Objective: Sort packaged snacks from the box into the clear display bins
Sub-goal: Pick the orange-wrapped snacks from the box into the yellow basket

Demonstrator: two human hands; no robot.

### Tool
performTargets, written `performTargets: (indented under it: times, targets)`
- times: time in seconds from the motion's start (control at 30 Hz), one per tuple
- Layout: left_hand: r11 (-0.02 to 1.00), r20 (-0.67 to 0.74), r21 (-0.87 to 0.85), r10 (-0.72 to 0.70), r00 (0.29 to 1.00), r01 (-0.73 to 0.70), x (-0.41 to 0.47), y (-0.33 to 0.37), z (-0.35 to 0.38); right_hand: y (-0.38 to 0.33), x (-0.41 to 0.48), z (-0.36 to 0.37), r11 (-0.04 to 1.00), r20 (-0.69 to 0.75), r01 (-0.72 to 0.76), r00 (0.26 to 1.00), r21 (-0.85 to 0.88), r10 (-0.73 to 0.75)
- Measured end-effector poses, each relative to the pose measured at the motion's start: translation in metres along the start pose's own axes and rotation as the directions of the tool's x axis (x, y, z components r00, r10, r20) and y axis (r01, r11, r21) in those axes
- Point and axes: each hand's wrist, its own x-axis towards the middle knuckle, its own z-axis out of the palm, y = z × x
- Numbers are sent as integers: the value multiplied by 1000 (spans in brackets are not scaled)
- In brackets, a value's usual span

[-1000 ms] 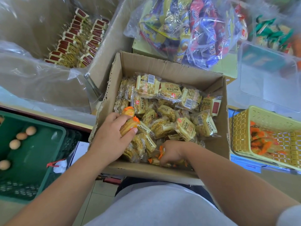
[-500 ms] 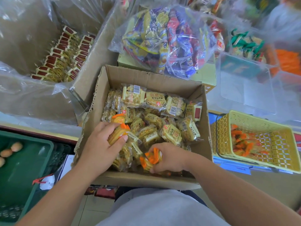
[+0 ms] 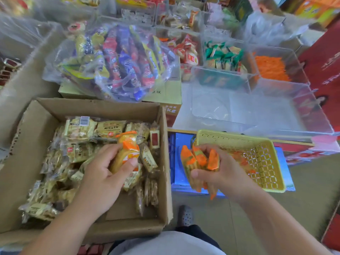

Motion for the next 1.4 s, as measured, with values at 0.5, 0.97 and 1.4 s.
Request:
performTargets:
  times: [0.5, 0.97, 1.4]
  targets:
    - [987, -14, 161, -19, 1000, 21, -19, 67, 194, 152, 16, -181, 732, 5, -109, 988, -672, 151]
    - [767, 320, 627, -99, 942, -133, 46, 57, 272, 168, 14, -219, 263, 203, 180, 977, -948, 62]
    - [519, 431, 835, -411, 803, -183, 68, 19, 309, 174, 10, -227, 450, 138, 147, 989, -881, -52]
